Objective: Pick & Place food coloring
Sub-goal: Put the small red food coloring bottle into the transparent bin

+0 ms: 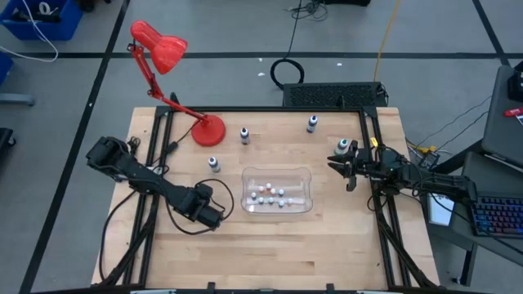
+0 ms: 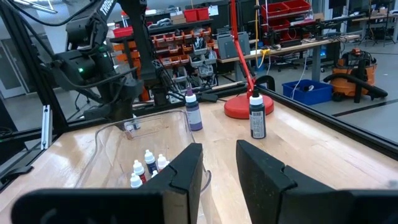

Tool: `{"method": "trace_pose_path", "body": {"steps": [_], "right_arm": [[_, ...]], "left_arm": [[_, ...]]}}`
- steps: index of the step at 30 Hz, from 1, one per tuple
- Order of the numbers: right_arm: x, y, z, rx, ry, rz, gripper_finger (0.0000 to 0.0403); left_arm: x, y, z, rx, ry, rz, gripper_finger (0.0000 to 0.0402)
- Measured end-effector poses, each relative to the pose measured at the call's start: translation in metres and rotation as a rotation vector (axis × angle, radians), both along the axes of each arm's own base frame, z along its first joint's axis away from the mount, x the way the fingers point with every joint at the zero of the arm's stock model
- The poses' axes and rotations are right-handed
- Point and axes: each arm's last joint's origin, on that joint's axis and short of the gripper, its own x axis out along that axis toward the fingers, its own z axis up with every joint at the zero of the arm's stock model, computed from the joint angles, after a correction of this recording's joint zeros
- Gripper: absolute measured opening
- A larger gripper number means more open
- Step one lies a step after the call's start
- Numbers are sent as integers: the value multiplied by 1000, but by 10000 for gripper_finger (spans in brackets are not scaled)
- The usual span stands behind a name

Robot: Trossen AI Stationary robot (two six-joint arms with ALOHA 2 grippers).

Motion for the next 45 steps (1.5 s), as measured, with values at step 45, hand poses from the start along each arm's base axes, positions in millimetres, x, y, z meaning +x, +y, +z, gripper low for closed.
{"method": "trace_pose_path", "body": {"steps": [45], "right_arm": [[0,0,0,0,0,0,89]], "left_arm": [[-3,-5,-4,-28,31,-29,182]]}}
